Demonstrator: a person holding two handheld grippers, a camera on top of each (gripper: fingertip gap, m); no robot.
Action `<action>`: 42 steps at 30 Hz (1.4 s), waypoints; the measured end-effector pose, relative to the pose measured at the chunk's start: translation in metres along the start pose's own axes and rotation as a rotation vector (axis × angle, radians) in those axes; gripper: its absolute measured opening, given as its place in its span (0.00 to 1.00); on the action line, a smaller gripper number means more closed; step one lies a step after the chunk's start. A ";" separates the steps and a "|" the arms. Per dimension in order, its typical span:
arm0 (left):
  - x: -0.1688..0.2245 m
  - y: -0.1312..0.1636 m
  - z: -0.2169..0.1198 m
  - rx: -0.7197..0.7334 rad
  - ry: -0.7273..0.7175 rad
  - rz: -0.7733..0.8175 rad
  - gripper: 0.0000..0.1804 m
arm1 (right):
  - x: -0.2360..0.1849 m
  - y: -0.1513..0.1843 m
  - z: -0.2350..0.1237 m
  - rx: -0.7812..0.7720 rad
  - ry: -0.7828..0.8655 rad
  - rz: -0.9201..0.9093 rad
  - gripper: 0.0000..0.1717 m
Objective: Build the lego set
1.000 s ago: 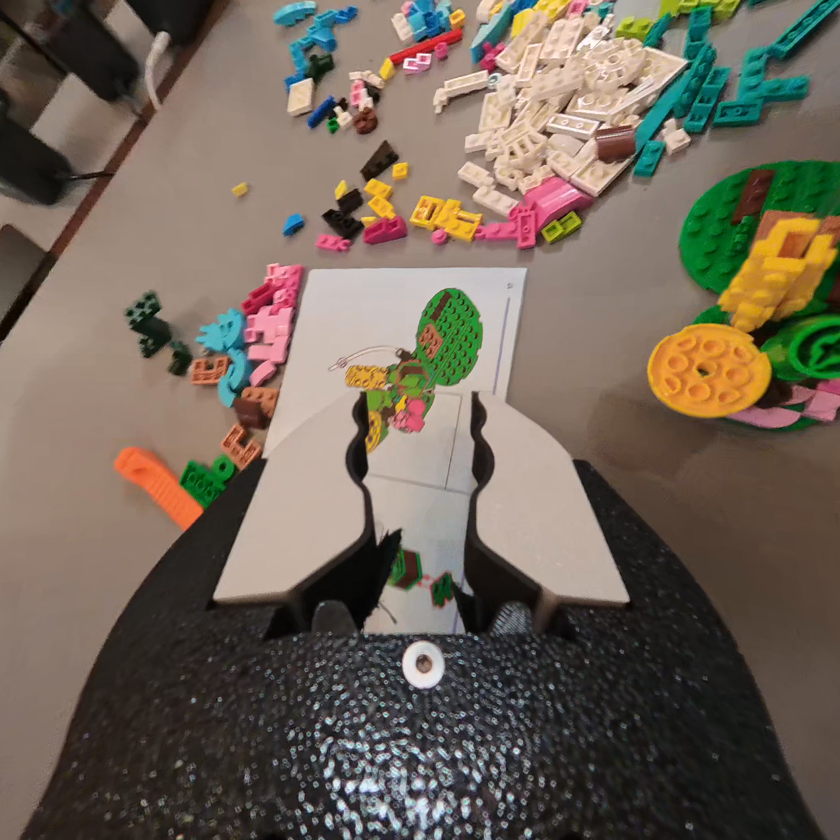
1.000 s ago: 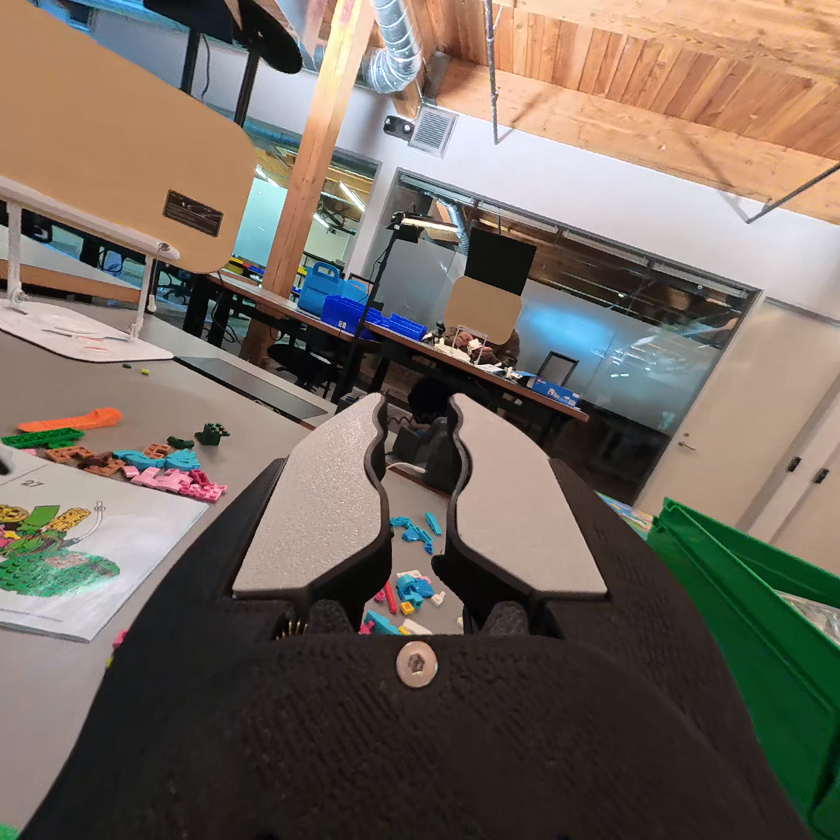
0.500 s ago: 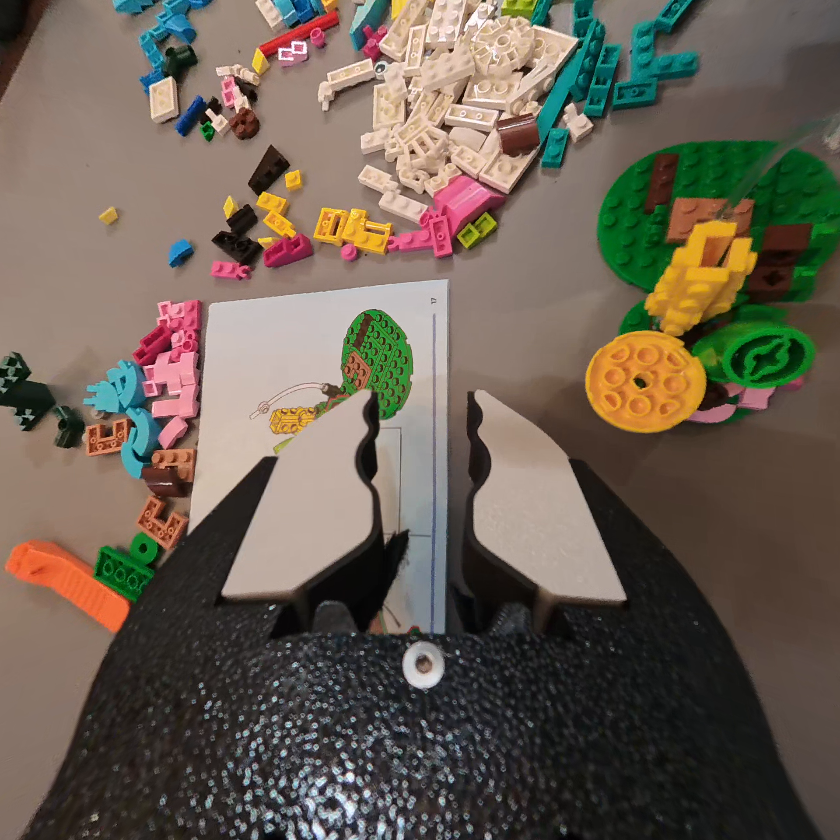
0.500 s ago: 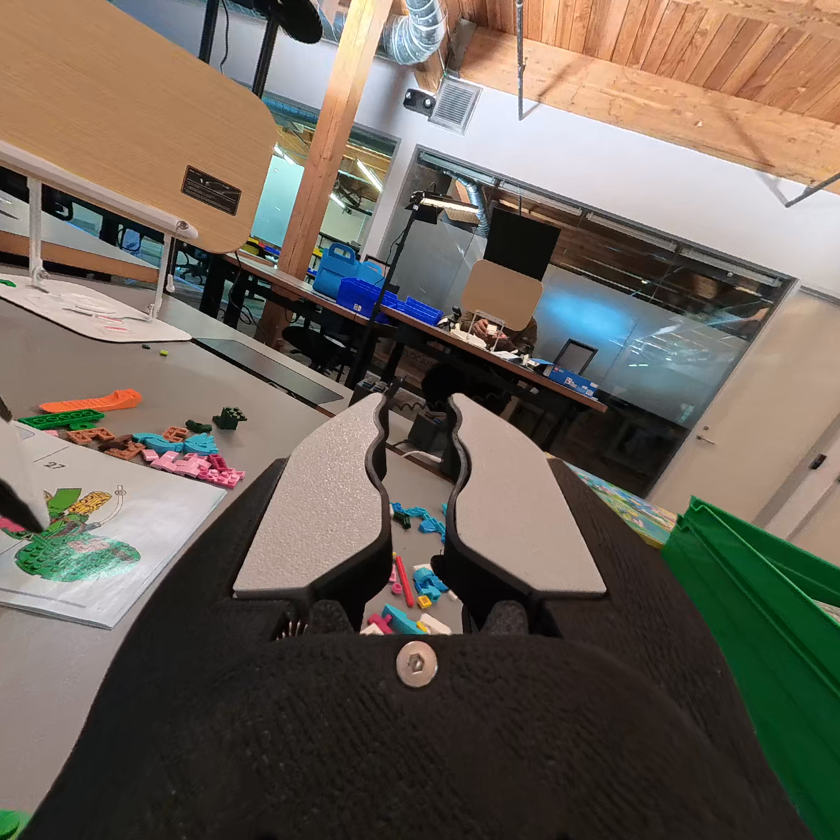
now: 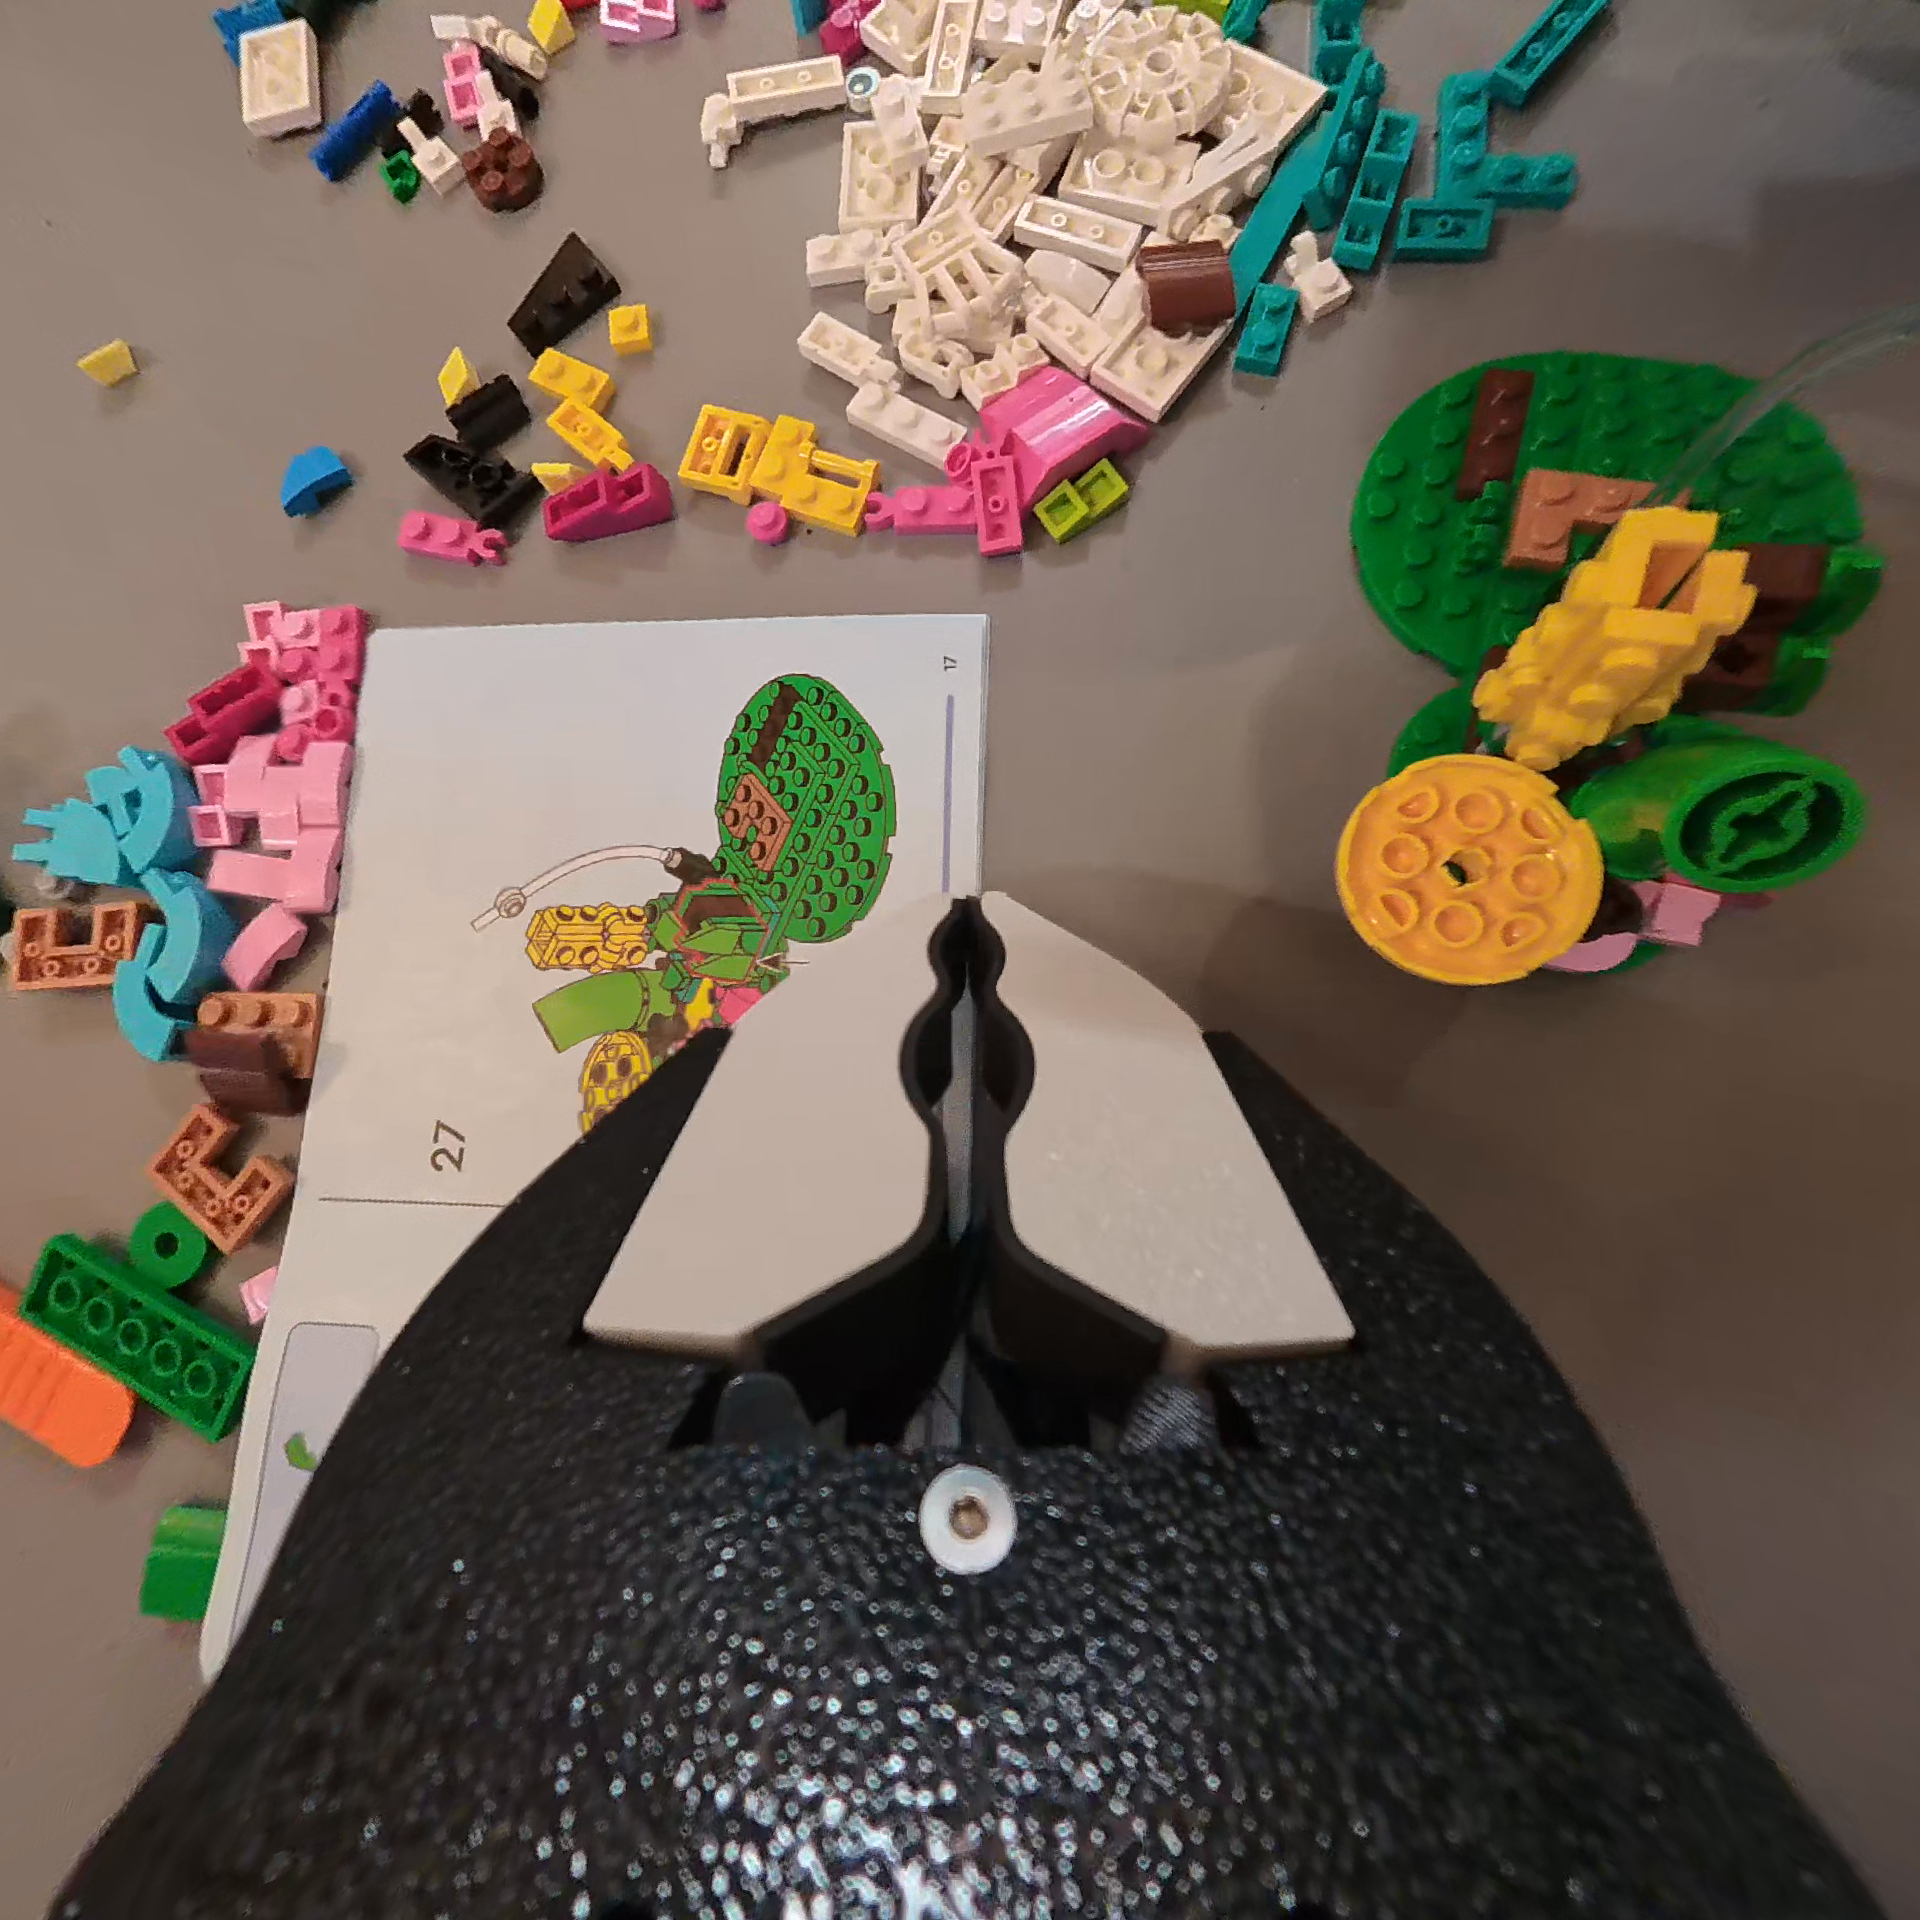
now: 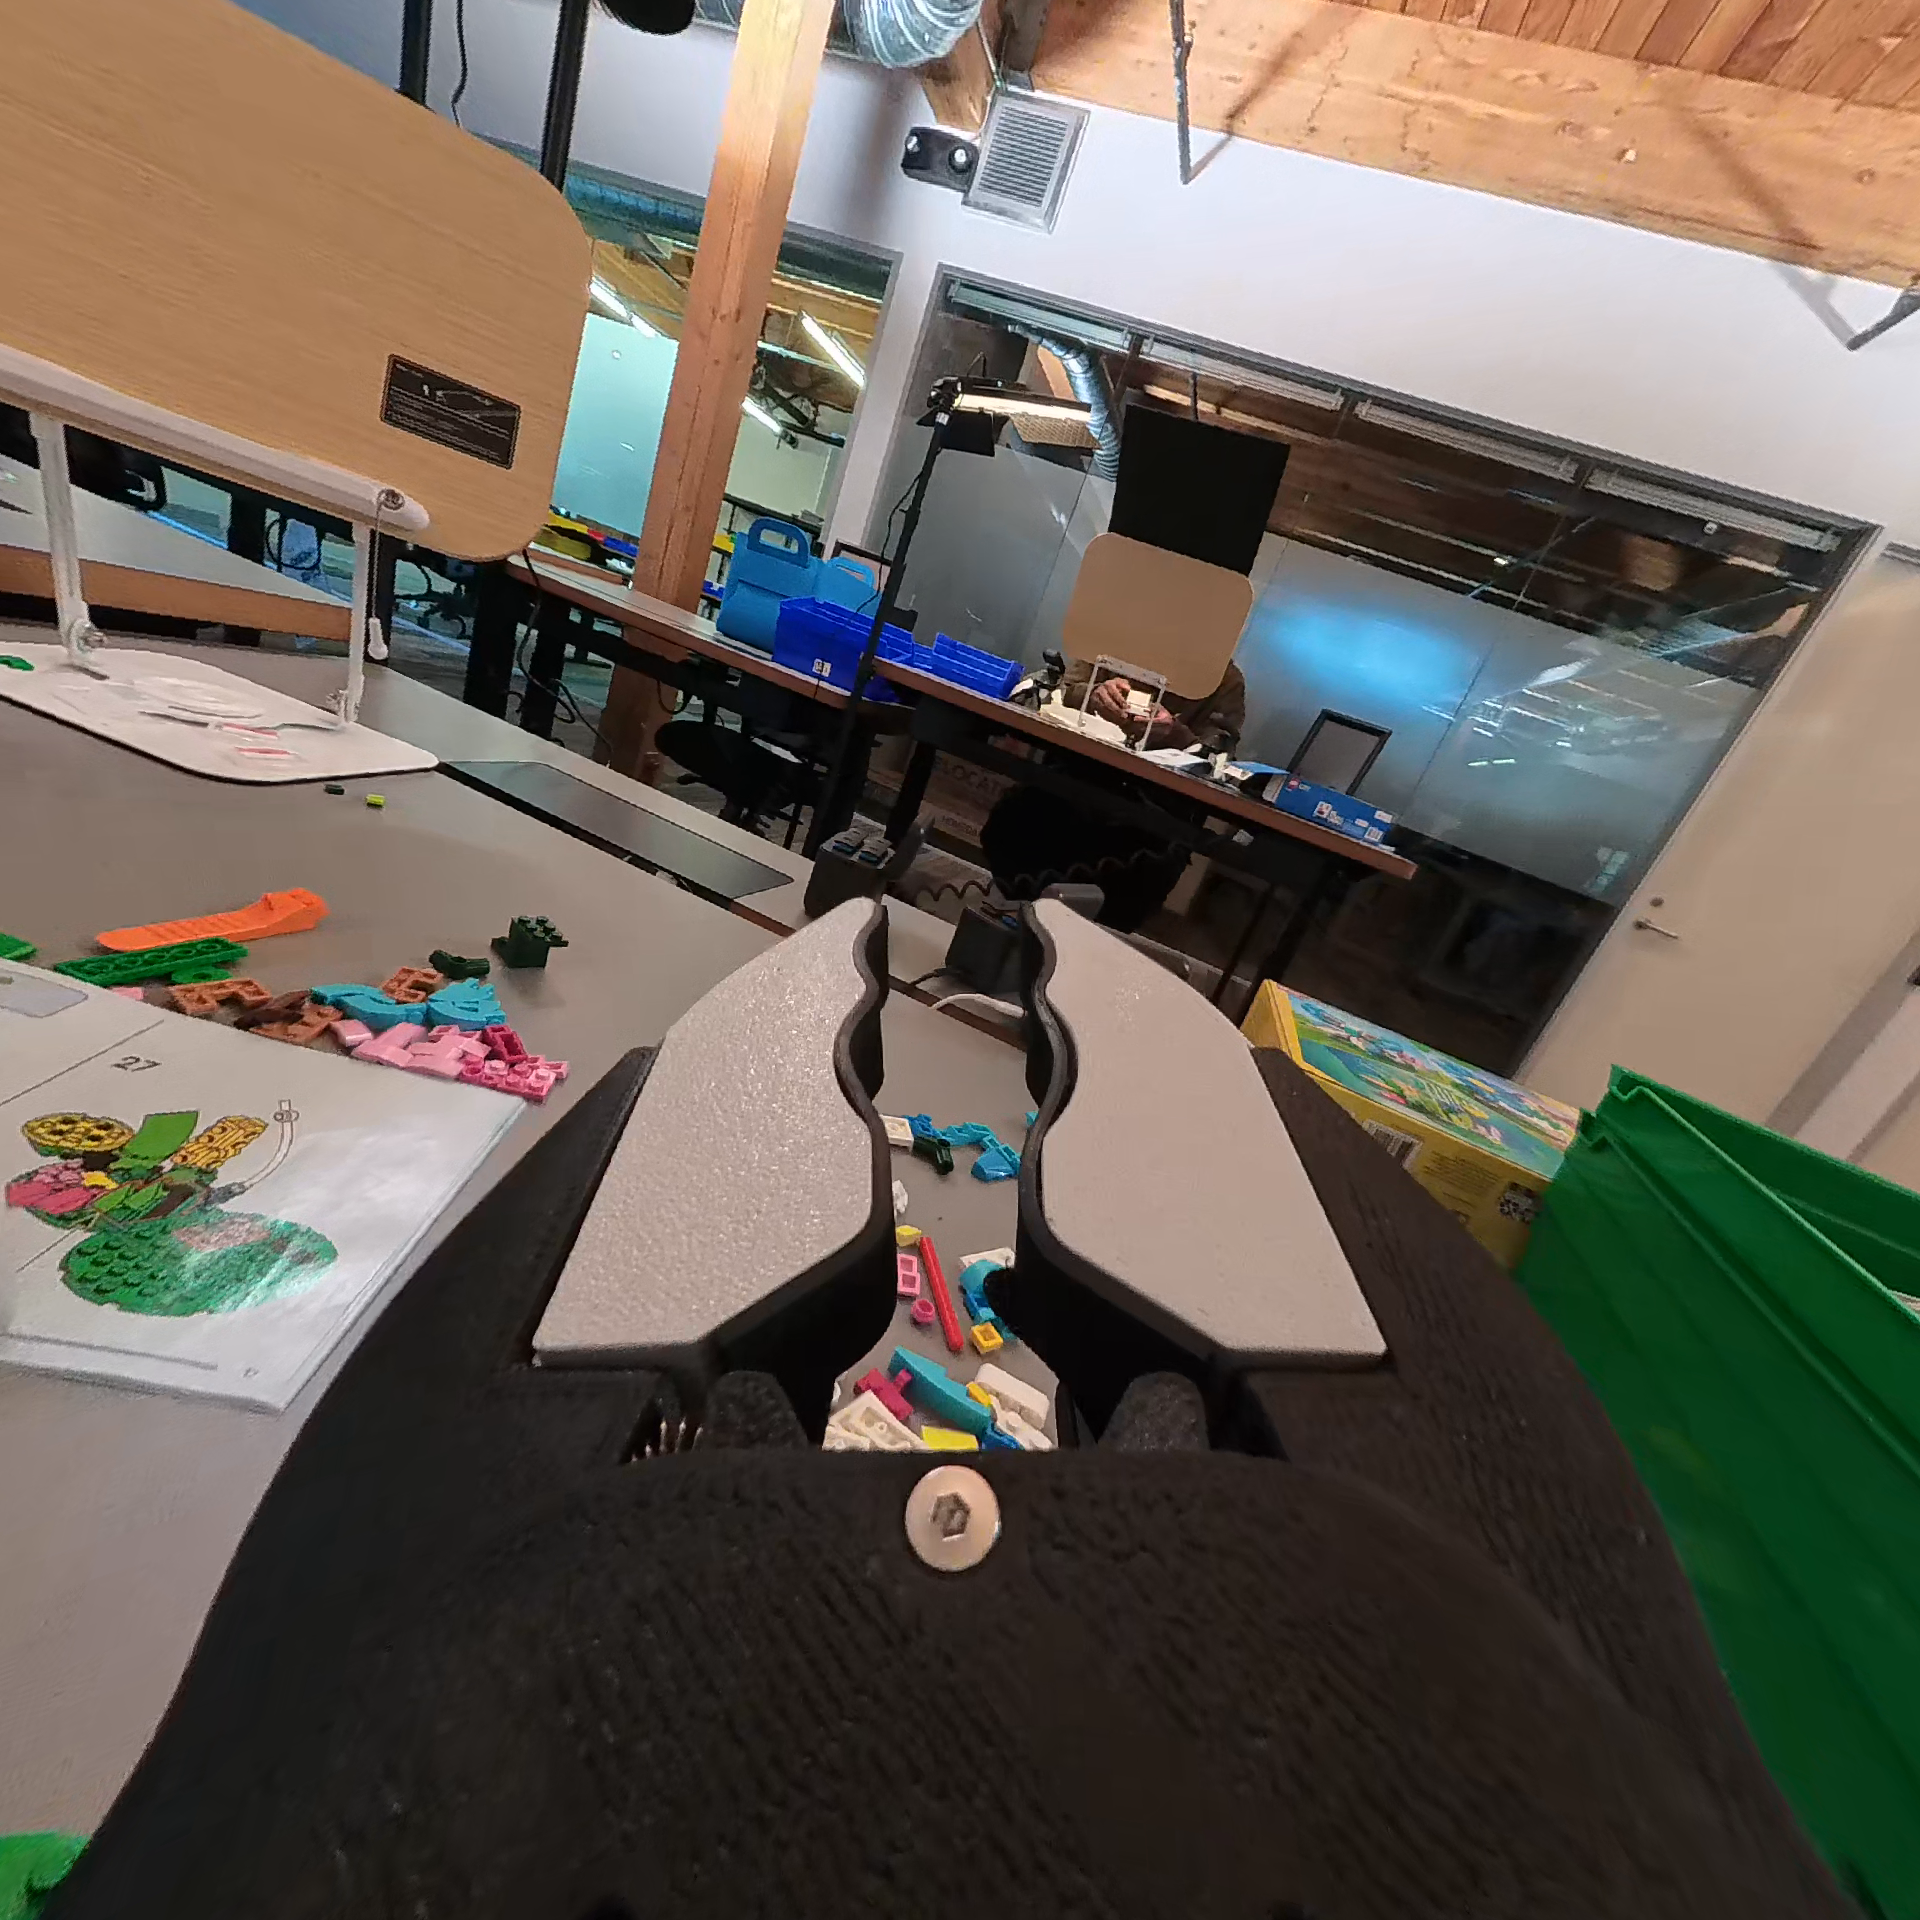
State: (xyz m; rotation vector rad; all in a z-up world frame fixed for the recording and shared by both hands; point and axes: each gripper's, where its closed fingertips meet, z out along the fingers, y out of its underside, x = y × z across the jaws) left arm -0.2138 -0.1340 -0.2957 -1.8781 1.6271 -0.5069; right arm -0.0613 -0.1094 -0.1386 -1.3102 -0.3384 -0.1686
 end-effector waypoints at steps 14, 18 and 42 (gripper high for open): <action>-0.018 -0.005 -0.001 0.019 -0.154 0.042 0.21 | -0.004 0.004 0.002 -0.027 -0.019 -0.005 0.13; -0.015 -0.008 0.001 0.049 -0.080 -0.052 0.20 | -0.004 0.005 0.003 -0.032 -0.020 -0.005 0.13; -0.013 -0.021 0.012 -0.037 -0.116 0.066 0.23 | -0.005 0.007 0.004 -0.044 -0.029 0.006 0.13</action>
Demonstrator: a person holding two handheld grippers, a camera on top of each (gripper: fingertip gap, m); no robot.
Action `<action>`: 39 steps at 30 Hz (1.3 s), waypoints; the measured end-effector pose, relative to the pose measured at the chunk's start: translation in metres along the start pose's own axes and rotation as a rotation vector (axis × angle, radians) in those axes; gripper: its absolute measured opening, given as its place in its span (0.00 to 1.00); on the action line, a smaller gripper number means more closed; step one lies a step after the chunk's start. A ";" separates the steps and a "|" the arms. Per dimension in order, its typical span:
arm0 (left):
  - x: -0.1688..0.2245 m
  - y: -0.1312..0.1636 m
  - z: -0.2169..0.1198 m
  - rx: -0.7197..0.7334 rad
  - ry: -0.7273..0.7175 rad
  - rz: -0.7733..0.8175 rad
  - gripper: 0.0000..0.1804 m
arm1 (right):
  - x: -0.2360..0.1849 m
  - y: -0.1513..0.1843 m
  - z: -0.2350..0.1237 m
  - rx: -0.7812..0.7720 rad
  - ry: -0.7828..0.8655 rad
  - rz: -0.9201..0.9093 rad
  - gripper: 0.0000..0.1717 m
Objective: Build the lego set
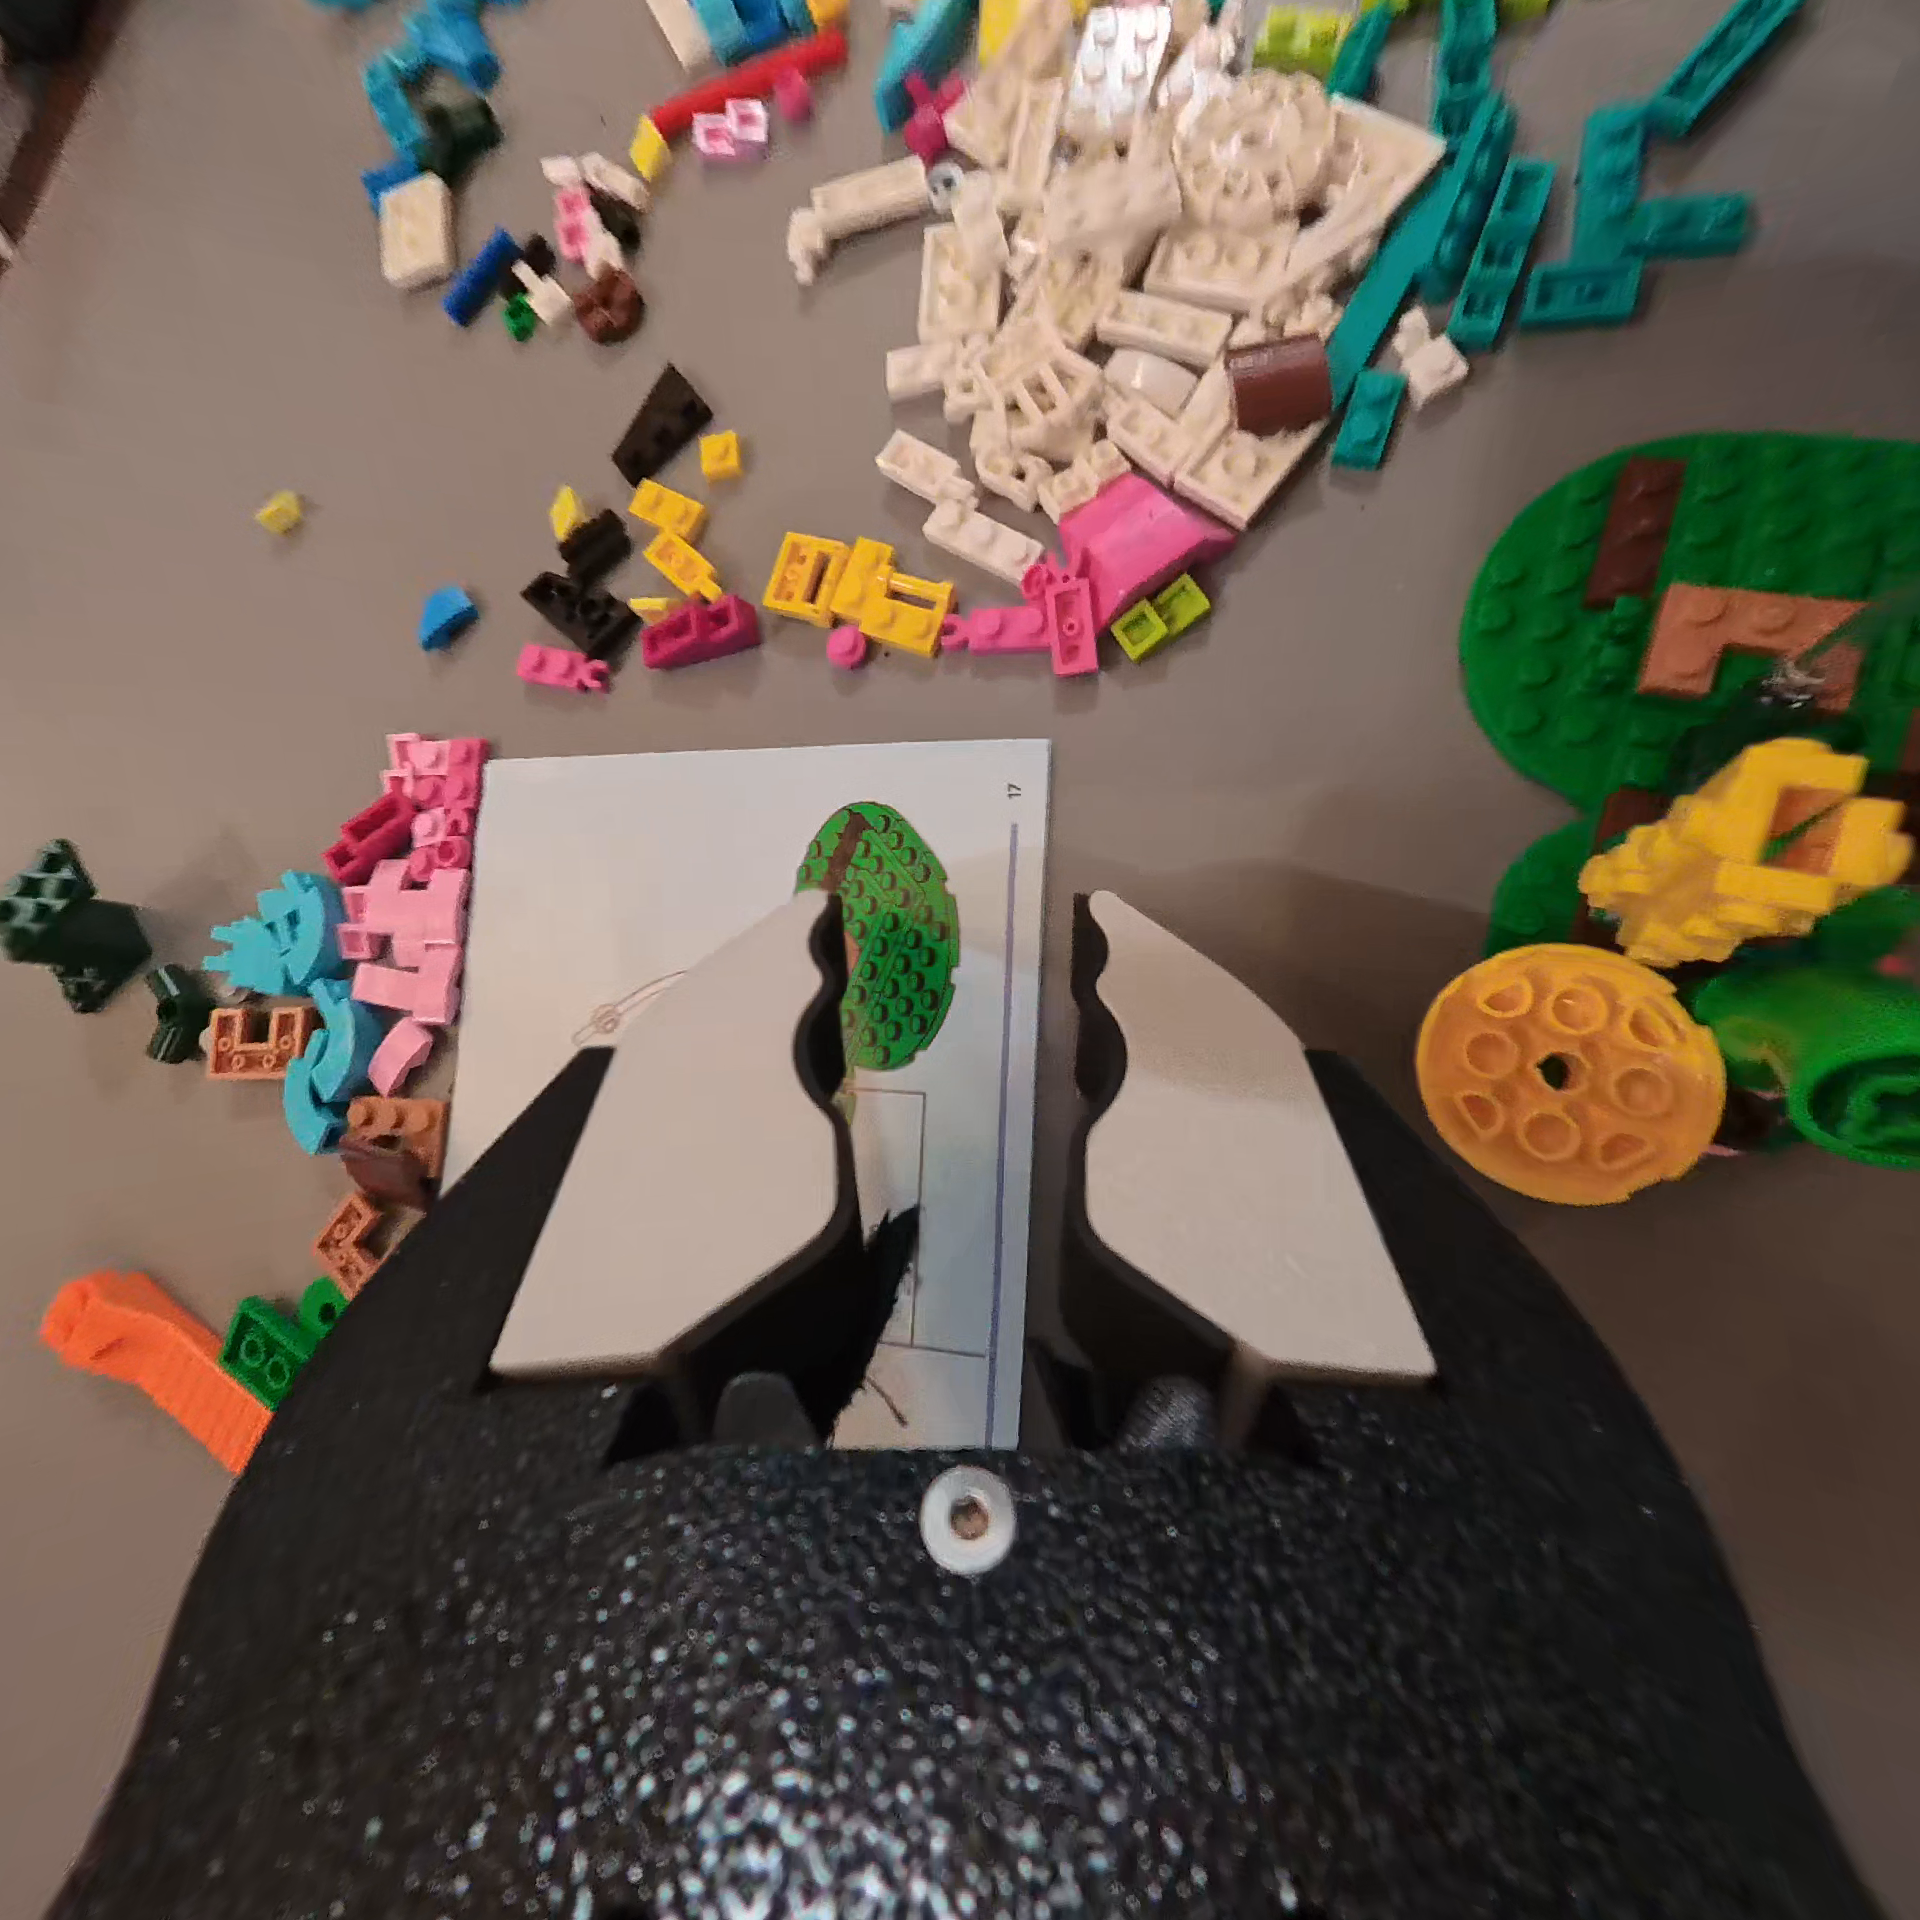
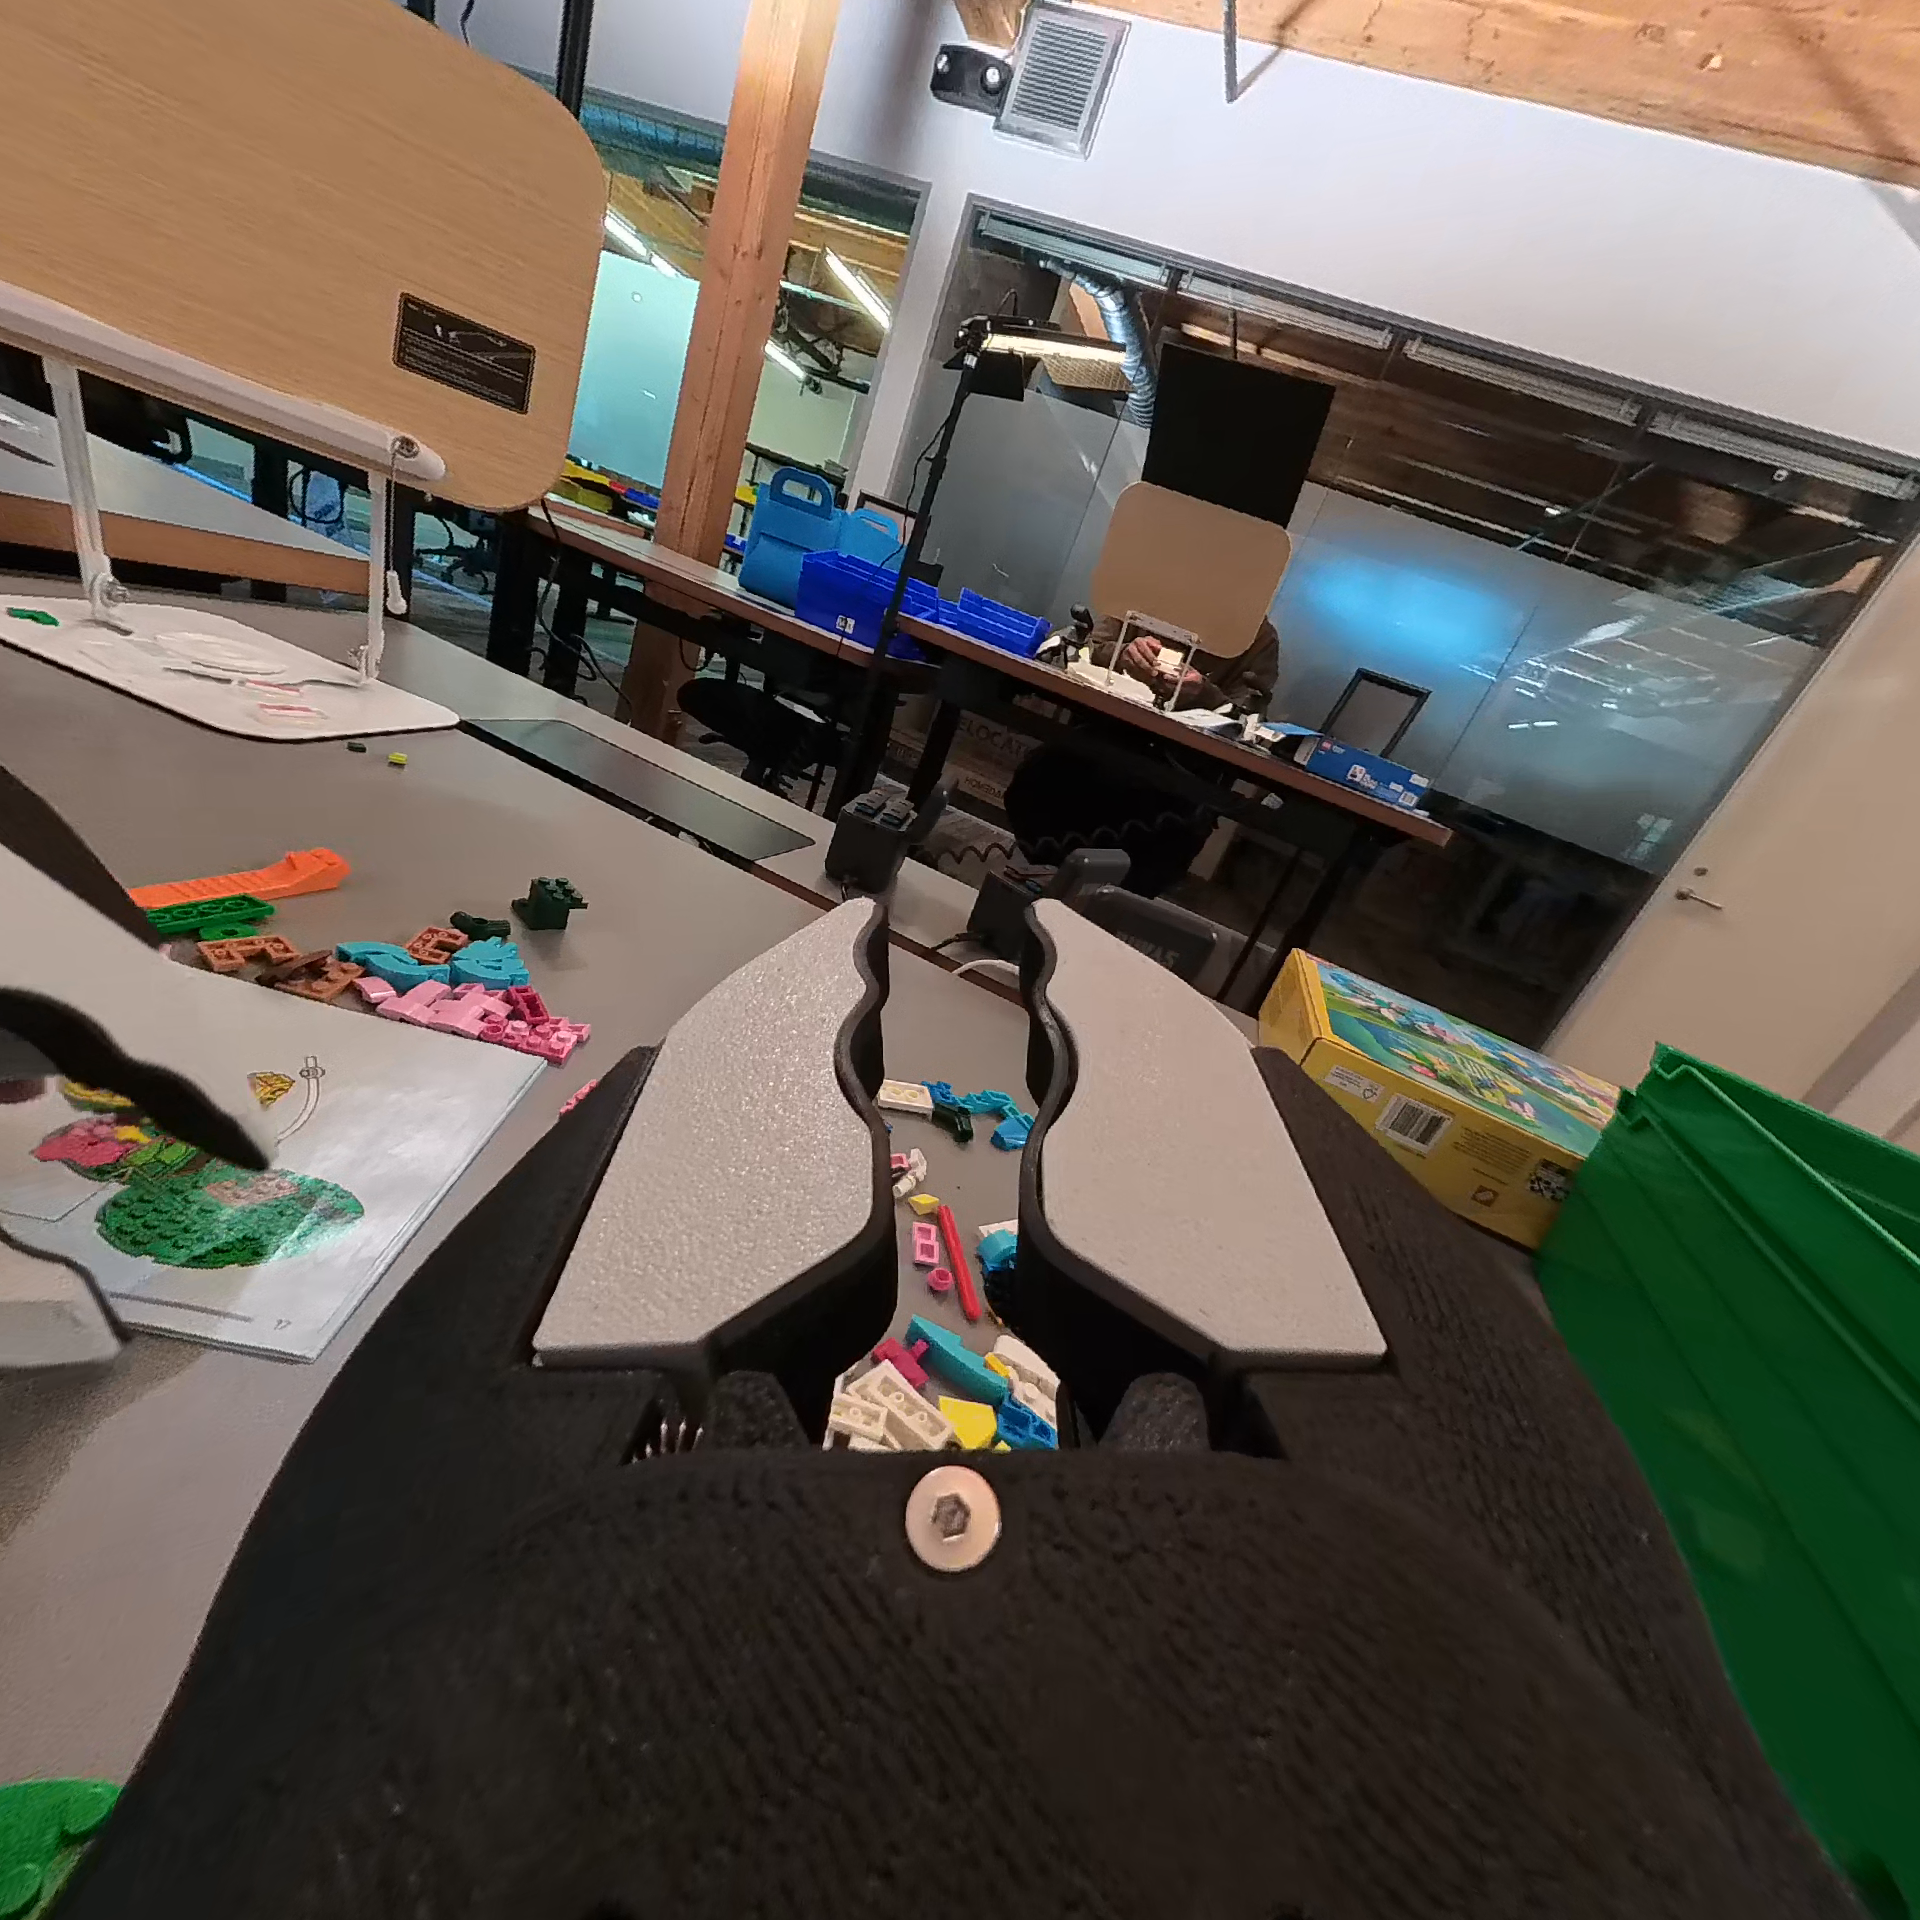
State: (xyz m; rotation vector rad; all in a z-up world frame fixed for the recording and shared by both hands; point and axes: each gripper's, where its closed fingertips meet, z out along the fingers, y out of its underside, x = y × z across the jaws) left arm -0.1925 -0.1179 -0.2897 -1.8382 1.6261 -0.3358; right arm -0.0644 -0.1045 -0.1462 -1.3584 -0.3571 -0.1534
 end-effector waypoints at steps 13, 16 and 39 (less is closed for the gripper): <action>0.008 0.001 0.005 -0.036 0.086 -0.048 0.03 | -0.002 0.000 0.000 0.000 -0.013 0.016 0.13; 0.007 0.002 0.005 -0.035 0.079 -0.046 0.02 | -0.003 0.000 0.001 -0.003 -0.016 0.014 0.13; -0.028 -0.003 -0.010 0.031 -0.179 -0.005 0.00 | -0.013 0.003 0.002 -0.021 -0.072 0.014 0.13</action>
